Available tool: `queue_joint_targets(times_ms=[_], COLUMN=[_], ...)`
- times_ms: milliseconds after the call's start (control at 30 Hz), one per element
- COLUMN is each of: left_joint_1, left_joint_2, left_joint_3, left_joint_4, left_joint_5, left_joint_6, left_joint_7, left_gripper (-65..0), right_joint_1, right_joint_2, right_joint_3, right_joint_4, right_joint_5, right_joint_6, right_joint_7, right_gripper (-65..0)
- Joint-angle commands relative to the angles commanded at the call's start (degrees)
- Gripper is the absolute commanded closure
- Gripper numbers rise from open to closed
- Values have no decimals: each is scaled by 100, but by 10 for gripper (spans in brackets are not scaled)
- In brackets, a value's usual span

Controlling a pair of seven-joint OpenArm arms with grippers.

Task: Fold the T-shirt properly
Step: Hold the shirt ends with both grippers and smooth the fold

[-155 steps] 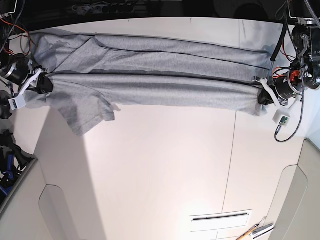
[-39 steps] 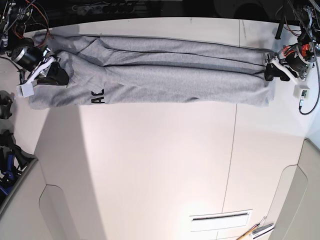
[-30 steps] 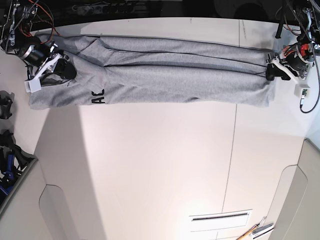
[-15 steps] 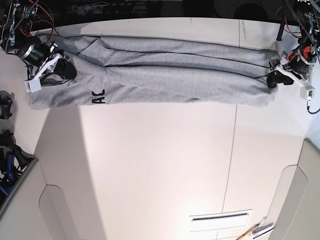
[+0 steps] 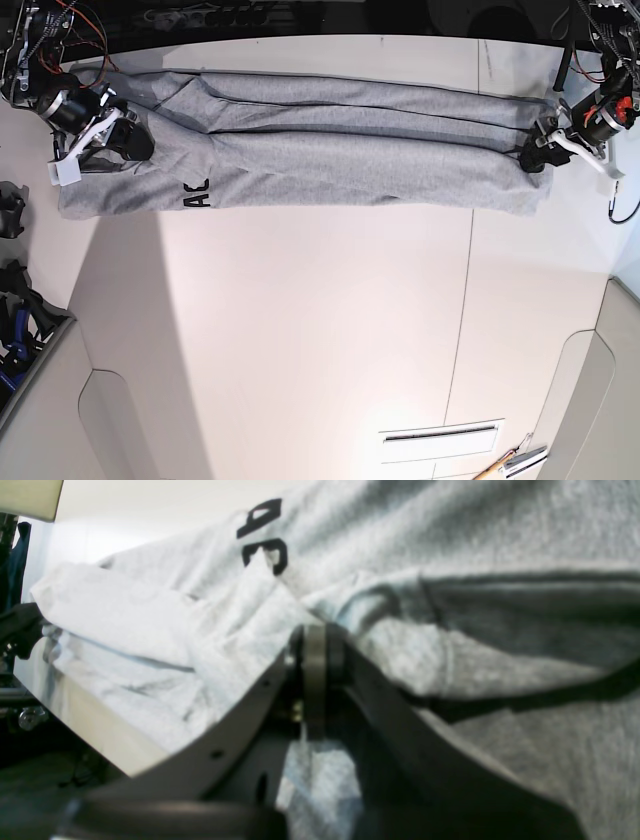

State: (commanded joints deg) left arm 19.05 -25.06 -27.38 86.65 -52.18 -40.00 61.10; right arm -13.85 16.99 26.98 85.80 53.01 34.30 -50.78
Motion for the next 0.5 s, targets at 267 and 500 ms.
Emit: queue_joint_targets(times_ms=[267,500], left_joint_1=[-2,-17], left_joint_2=[-4,-4], left_joint_3=[2,-409], left_joint_4=[2,332], left_joint_5=[-304,929], left_joint_6=[0,165], left_joint_7=[-280,-1458], left_gripper=[0,0], right_joint_1=[2,0], right_joint_2=[2,0], right_joint_3=[0,28], right_joint_4=[4,98], right_joint_5=[321,872], right_joint_6=[-2,0], right_joint_7=[-11,-328], right_gripper=[0,0])
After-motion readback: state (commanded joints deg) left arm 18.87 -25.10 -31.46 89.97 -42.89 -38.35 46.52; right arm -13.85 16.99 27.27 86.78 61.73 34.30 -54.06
